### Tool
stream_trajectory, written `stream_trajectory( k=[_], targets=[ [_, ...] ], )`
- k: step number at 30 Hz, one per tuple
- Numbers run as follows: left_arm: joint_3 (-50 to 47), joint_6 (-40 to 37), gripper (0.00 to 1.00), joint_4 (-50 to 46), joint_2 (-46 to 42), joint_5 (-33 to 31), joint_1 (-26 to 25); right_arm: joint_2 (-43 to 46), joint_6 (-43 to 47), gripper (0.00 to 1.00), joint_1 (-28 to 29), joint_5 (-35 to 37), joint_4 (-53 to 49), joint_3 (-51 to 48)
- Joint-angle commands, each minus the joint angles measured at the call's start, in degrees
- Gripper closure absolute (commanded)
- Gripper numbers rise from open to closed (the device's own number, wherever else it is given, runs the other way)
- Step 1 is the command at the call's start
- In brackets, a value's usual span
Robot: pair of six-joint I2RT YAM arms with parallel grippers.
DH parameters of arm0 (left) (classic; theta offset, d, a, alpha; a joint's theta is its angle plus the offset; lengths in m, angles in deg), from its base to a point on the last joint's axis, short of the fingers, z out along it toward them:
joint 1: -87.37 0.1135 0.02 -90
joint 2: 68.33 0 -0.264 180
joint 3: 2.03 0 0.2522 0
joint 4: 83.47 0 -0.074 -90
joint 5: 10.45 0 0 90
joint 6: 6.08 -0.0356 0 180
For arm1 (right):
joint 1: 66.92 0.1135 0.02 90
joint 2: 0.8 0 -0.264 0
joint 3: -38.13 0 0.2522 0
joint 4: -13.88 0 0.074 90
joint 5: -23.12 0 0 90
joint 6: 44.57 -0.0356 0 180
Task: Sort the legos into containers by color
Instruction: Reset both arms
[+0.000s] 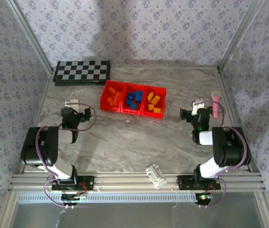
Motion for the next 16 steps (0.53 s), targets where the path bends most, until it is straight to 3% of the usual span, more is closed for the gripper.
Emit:
stream_trajectory(
  k=[1, 16],
  targets=[
    [0.7, 0.6, 0.00, -0.5, -0.6, -0.5, 0.2, 0.3, -1.3, 0.00, -0.4, -1.5, -1.7, 1.3],
    [0.8, 0.6, 0.00, -0.6, -0.6, -0.5, 0.2, 0.1, -1.2, 0.00, -0.1, -1.1, -1.5, 1.3]
  ],
)
